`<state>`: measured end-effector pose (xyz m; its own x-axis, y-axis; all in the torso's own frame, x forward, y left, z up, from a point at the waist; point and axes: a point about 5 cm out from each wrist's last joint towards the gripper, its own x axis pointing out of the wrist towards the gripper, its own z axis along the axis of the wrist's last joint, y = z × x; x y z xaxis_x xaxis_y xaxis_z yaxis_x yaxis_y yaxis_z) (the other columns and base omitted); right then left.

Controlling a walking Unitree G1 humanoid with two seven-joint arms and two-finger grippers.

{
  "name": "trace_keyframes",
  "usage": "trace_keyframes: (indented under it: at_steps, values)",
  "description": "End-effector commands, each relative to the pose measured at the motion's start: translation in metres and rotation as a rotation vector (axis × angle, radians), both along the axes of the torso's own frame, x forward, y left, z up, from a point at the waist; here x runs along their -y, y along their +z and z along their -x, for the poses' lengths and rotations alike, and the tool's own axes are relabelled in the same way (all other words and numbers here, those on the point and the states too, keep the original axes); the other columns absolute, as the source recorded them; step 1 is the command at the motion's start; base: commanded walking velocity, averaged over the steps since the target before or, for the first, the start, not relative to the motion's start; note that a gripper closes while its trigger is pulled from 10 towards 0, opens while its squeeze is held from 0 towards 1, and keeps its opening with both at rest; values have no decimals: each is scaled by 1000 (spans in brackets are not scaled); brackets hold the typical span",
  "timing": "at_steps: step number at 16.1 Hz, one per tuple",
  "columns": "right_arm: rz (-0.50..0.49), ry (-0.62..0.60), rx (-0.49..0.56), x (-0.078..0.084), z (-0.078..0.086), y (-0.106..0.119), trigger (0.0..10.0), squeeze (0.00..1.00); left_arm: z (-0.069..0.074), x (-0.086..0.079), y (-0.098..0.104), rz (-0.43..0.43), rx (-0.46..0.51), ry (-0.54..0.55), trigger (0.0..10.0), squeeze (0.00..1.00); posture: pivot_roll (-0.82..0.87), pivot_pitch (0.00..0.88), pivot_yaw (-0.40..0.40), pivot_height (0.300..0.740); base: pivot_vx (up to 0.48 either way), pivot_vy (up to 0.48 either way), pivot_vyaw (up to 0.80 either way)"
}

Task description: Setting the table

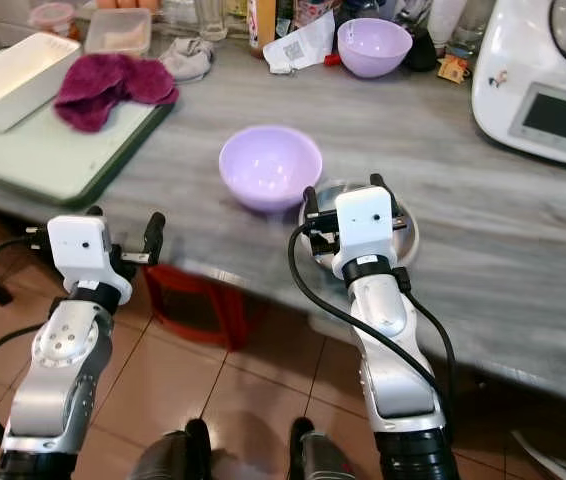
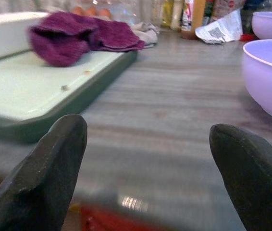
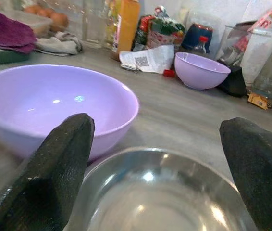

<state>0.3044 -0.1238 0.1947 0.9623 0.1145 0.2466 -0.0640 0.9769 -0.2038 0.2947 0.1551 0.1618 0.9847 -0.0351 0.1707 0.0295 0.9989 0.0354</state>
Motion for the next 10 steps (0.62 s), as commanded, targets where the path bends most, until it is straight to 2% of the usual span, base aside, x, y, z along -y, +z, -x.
trace_keyframes:
  at_steps: [1, 6, 10]
  values:
    - [1, -8, 3, 3, -2, 1, 10000, 0, 1, -2, -6, -1, -23, 15, 10000, 0, -108, 192, -5, 740, -379, 0, 0]
    - [5, -13, 11, 6, -3, 3, 10000, 0, -1, 0, -6, 2, -22, 11, 10000, 0, -115, 189, -8, 740, -377, 0, 0]
    - [-36, -57, -15, 11, -7, 1, 10000, 0, -1, 2, -7, 17, -27, -3, 10000, 0, -115, 191, -9, 740, -379, 0, 0]
